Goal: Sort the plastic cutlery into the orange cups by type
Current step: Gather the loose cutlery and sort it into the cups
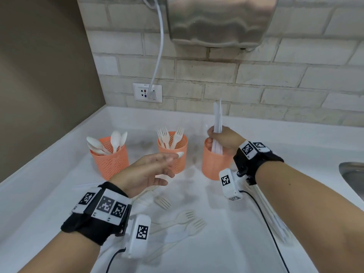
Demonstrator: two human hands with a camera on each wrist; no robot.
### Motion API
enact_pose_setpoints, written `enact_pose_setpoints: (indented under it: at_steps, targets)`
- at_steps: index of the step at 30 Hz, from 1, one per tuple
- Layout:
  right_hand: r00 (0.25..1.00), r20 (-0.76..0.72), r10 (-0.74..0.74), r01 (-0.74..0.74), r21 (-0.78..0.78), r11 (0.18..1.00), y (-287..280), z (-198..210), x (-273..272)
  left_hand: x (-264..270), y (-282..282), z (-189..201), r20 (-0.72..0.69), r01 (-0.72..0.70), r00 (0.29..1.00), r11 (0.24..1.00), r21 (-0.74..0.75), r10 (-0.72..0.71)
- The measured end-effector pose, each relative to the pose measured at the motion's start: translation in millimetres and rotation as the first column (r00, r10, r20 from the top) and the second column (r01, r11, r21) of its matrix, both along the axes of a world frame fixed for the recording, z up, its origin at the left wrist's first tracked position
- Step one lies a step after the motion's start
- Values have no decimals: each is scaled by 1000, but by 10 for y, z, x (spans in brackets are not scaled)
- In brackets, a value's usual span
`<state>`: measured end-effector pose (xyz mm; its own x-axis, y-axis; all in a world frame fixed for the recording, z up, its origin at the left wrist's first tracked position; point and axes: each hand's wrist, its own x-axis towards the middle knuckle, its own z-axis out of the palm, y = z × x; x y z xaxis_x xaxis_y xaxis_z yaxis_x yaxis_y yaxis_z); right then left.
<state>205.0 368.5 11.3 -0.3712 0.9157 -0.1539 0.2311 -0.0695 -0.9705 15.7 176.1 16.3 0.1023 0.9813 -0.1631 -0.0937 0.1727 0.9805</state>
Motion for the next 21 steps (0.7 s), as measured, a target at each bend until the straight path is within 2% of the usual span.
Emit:
enact_pose_setpoints:
  at_steps: [2,4,6,8,9,11,13,15,17,18,19,21]
  targets:
    - [990,116,76,-89,106,990,-74,26,8,-7,-17,31,29,-4,1000,999,-40,5]
    - [982,181,44,-77,182,980,-159,75,-5,-35,-20,27,21,-72,997,997,-34,73]
    - [988,147,-50,11,253,967,-247,145,-31,-65,-42,21,-57,-145,987,989,36,147]
    - [981,104,-165,115,376,920,-347,230,-63,-124,-75,12,-78,-170,981,978,117,180]
    - [970,103,-222,149,472,869,-382,244,-76,-162,-90,20,-54,-201,976,967,155,211]
    - [935,105,-337,181,678,712,-503,267,-103,-274,-87,76,31,-330,943,921,205,331]
    - [924,100,-370,142,807,573,-677,239,-129,-435,-44,149,106,-467,884,842,270,455]
    - [946,146,-288,38,835,550,-890,159,-190,-628,14,238,76,-568,806,730,381,587]
    - [956,277,-93,-165,776,609,-1106,45,-266,-843,94,297,-31,-643,668,599,477,743]
    - [928,370,42,-311,706,637,-1198,-25,-301,-950,141,295,-83,-665,597,550,505,798]
    - [865,470,176,-463,612,642,-1287,-101,-336,-1043,186,270,-131,-679,544,526,513,829]
    - [688,627,365,-694,423,582,-1438,-269,-392,-1172,266,160,-249,-683,496,551,479,832]
